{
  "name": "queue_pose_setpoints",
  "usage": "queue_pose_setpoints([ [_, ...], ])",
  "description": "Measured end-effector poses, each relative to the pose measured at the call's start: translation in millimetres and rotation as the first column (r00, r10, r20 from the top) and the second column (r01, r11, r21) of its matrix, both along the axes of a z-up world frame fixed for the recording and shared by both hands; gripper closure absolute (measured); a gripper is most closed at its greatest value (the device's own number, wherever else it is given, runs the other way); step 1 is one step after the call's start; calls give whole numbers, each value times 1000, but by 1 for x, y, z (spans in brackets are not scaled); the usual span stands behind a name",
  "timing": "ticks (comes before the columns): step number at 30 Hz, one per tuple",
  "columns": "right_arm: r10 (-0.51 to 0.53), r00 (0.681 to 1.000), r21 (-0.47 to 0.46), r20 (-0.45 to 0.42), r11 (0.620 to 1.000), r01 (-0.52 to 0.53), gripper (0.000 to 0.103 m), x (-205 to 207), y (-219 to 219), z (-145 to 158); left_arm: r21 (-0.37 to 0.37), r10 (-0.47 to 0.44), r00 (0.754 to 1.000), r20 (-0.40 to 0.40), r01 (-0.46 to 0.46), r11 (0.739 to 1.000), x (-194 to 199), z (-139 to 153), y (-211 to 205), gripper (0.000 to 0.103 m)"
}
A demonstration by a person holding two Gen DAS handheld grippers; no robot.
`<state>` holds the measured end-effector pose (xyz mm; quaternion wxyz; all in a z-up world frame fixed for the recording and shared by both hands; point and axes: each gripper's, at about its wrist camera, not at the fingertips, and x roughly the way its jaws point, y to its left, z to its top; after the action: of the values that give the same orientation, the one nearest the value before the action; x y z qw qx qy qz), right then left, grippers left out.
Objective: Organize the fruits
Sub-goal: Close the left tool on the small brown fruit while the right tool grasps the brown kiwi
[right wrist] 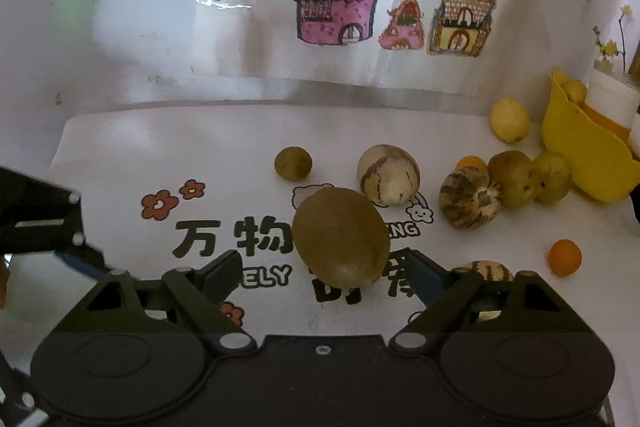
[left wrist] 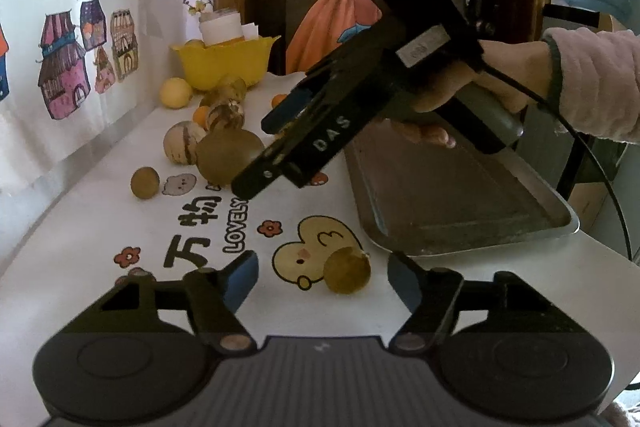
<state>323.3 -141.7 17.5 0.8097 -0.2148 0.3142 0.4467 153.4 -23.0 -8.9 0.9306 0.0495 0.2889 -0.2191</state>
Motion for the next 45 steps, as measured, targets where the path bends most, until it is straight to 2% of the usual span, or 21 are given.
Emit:
queue_pose_setpoints([
  [5,-17,1000,-5,-24,1000,16,17,8,6,-7,-21,27,999,-41,-28,999,4,-2,0,43],
  [7,-24,999,-1,-37,1000,24,19,11,7,-9,-23,37,999,-39,-38,999,4,-3,0,46],
  [11,-33,998,7,-57,999,33,23,17,9,-14,-36,45,998,-47,-47,998,7,-2,0,62],
  [16,-31,997,27,-69,999,33,27,22,9,-17,-31,64,997,-43,-65,997,8,-3,0,74],
  [27,-57,995,60,-79,996,62,41,29,7,-18,-55,150,986,-74,-154,987,19,-1,5,75],
  [34,-56,995,77,-80,995,62,42,30,4,-19,-74,203,976,-83,-209,975,21,0,9,75],
  [45,-67,989,131,-131,988,84,43,23,-7,-17,-94,282,954,-104,-292,952,24,1,16,75],
])
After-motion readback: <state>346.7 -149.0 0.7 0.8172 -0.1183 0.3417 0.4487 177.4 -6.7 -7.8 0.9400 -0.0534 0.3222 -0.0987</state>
